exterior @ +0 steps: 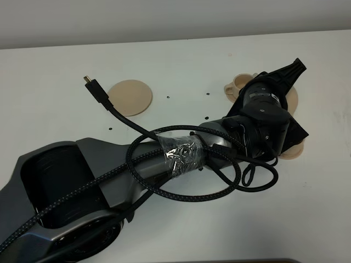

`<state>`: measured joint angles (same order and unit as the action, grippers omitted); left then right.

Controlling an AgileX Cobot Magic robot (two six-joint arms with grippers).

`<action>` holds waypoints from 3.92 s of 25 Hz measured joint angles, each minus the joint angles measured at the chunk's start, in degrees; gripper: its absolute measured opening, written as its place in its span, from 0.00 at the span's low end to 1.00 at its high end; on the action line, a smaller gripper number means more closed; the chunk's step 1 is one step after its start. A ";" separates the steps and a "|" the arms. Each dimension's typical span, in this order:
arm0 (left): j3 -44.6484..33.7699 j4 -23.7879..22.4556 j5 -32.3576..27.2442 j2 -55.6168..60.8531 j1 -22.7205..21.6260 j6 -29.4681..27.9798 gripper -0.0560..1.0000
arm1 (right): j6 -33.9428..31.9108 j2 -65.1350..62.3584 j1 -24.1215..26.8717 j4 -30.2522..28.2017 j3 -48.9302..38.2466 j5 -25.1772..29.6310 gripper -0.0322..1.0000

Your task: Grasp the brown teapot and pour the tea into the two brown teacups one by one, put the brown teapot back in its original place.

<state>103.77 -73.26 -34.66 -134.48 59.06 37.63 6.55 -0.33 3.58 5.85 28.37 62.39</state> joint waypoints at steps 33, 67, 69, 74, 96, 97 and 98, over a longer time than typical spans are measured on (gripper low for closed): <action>0.00 -6.03 0.69 0.00 0.00 0.54 0.18 | -0.02 0.00 0.00 0.00 0.00 0.00 0.49; 0.00 18.30 -8.08 4.08 -0.27 -17.12 0.18 | -0.02 0.00 0.00 0.00 0.00 0.00 0.49; 0.00 22.97 -9.86 5.40 -0.27 -17.27 0.18 | -0.02 0.00 0.00 0.00 0.00 0.00 0.49; 0.00 35.01 -18.15 8.10 -0.27 -17.27 0.18 | -0.02 0.00 0.00 0.00 0.00 0.00 0.49; -0.05 61.01 -24.29 7.69 -3.82 -25.17 0.18 | -0.02 0.00 0.00 0.00 0.00 0.00 0.49; -0.05 61.01 -23.80 7.58 -3.82 -25.17 0.18 | -0.02 0.00 0.00 0.00 0.00 0.00 0.49; -0.05 60.96 -23.57 7.58 -3.89 -25.17 0.18 | -0.02 0.00 0.00 0.00 0.00 0.00 0.49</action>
<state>103.72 -12.30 -58.23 -126.90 55.17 12.46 6.53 -0.33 3.58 5.85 28.37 62.39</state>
